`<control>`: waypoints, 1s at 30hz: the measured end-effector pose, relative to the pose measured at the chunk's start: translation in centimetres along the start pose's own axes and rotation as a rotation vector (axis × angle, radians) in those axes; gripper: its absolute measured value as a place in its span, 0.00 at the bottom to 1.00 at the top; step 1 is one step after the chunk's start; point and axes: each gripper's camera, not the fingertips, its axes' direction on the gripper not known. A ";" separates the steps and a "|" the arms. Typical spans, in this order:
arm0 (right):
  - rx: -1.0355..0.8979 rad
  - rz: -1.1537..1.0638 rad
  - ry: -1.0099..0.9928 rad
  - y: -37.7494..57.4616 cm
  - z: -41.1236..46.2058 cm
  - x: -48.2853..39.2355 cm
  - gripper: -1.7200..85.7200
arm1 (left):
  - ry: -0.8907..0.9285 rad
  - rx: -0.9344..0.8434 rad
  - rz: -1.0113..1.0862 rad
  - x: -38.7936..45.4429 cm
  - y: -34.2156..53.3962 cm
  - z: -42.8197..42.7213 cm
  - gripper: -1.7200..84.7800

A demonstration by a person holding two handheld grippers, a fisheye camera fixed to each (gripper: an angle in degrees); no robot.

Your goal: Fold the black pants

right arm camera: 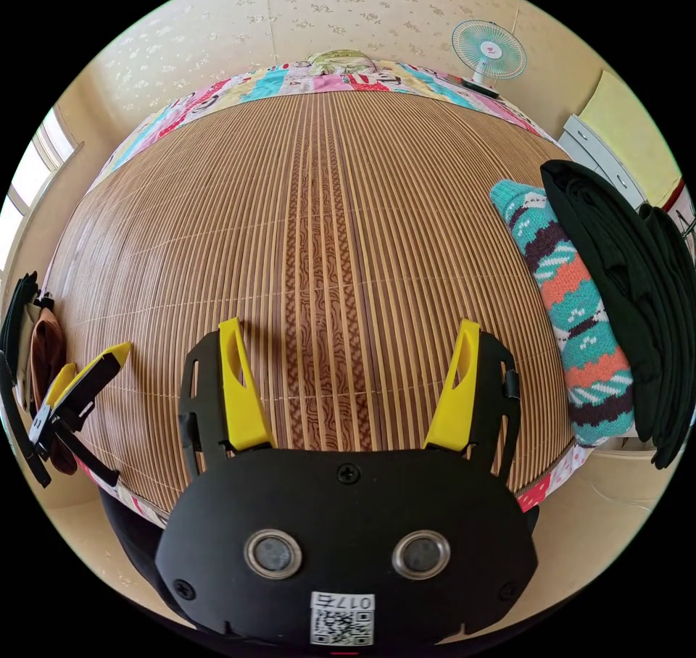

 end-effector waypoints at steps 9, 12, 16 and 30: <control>0.000 0.002 0.001 0.1 0.0 0.5 0.45 | -0.001 0.000 0.000 -0.4 -0.4 0.0 0.46; 0.000 0.002 0.001 0.2 -0.1 0.7 0.45 | -0.001 0.001 0.000 -0.4 -0.5 -0.1 0.46; 0.000 0.003 0.001 0.2 -0.1 0.8 0.45 | -0.002 0.001 0.000 -0.5 -0.7 -0.2 0.46; 0.000 0.006 0.003 0.3 -0.1 1.2 0.45 | -0.004 0.002 0.000 0.2 -1.1 -1.0 0.46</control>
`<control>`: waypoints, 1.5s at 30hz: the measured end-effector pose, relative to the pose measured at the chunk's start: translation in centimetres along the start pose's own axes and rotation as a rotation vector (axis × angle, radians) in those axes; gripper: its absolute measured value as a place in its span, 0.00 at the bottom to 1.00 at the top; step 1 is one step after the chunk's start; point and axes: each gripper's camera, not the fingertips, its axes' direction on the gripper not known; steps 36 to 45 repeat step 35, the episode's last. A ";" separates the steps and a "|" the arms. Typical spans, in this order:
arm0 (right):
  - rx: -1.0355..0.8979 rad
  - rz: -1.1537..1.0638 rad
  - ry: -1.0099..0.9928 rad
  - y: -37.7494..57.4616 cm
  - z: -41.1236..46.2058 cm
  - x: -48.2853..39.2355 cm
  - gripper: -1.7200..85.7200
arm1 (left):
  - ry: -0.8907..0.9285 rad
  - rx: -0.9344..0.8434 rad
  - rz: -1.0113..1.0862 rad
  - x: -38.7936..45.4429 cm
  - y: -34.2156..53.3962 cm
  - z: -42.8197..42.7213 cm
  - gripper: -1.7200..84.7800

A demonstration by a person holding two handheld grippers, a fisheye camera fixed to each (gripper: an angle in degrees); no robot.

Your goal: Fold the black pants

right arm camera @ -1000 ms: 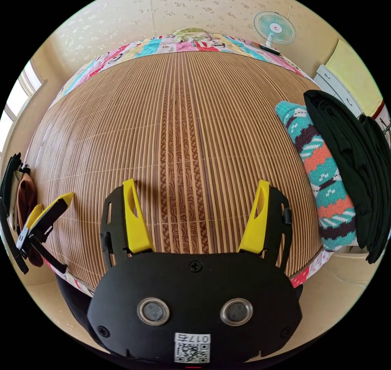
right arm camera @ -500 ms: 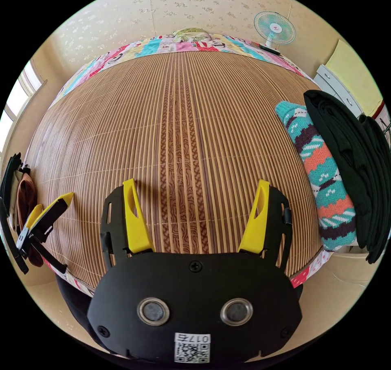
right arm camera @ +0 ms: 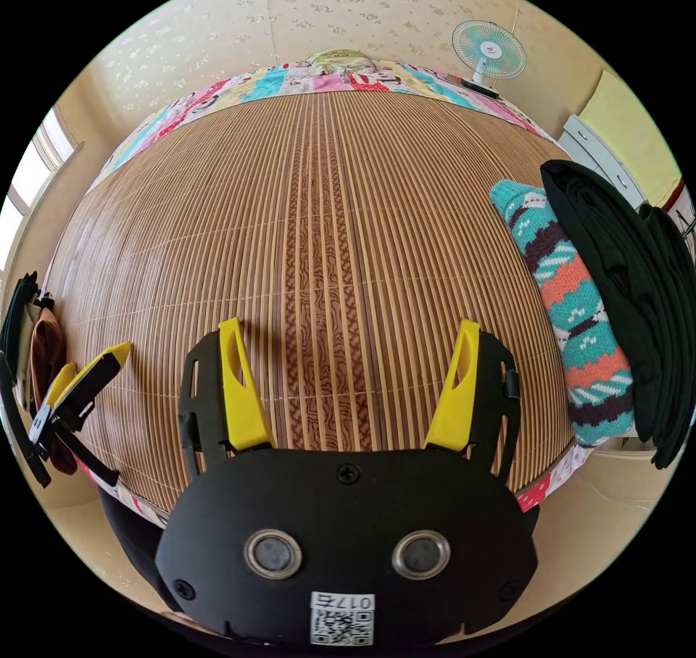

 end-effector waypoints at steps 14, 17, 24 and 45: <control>-0.010 0.000 0.001 -0.1 0.2 0.1 0.45 | -0.003 0.001 0.000 2.0 -0.2 -2.2 0.46; -0.005 0.000 -0.001 0.0 0.3 0.1 0.45 | -0.002 -0.001 0.000 2.7 -0.3 -3.1 0.46; -0.009 -0.001 -0.006 0.0 0.6 0.1 0.45 | -0.004 -0.002 0.001 4.6 -0.4 -5.6 0.46; -0.008 0.003 -0.009 0.0 1.4 0.1 0.45 | -0.004 -0.011 0.004 8.6 -0.5 -10.8 0.46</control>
